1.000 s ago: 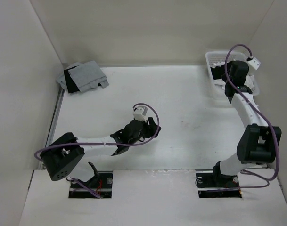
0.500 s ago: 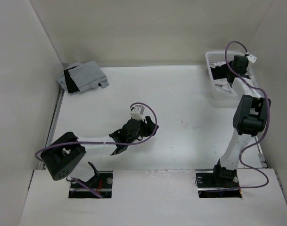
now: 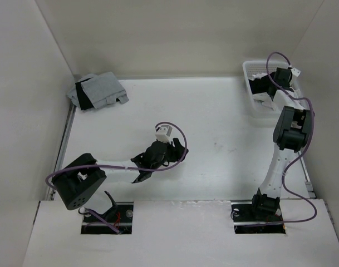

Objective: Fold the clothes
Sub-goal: Grab the tank top from the pile, then move the tank top to the center of the board

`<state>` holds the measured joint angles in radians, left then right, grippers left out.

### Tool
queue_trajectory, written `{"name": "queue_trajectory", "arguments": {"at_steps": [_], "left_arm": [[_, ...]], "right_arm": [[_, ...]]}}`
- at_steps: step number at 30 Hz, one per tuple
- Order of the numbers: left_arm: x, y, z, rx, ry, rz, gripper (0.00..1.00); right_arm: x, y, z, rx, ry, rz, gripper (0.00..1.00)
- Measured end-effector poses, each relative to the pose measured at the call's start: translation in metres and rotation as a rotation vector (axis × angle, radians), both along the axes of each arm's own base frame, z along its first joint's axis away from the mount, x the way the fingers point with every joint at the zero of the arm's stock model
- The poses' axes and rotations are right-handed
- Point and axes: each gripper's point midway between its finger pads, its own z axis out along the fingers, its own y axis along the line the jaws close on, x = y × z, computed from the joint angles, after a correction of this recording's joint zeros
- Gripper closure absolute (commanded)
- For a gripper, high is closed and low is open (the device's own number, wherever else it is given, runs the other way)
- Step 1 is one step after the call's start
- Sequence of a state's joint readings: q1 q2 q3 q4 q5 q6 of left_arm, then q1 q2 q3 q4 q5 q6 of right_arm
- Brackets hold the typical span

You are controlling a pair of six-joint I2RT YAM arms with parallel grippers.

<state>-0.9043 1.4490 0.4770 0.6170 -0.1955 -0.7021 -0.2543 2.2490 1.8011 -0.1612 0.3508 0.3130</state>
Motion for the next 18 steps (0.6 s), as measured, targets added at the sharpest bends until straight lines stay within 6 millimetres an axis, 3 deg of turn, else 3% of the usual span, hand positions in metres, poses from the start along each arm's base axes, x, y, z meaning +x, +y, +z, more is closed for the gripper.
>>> {"name": "queue_trajectory", "arguments": {"at_steps": [2,6,9,12,16,18], "left_arm": [[-0.001,-0.001,0.0,0.0,0.001,-0.003,0.48],[-0.005,-0.004,-0.008,0.011,0.013,-0.021,0.48],[-0.009,-0.007,-0.015,0.021,0.028,-0.039,0.48],[-0.01,-0.009,-0.014,0.013,0.03,-0.046,0.48],[-0.01,-0.011,-0.012,0.002,0.025,-0.05,0.48],[-0.008,-0.01,-0.011,-0.001,0.024,-0.046,0.48]], "right_arm": [[0.003,0.0,0.0,0.004,-0.008,0.002,1.0],[0.007,0.001,0.003,0.01,-0.044,0.006,1.0],[-0.006,0.005,0.006,0.014,-0.059,0.001,1.0],[-0.027,0.011,0.029,0.016,-0.103,-0.007,1.0],[-0.072,0.032,0.115,0.018,-0.299,-0.016,1.0],[-0.105,0.06,0.196,0.011,-0.504,0.01,1.0]]}}
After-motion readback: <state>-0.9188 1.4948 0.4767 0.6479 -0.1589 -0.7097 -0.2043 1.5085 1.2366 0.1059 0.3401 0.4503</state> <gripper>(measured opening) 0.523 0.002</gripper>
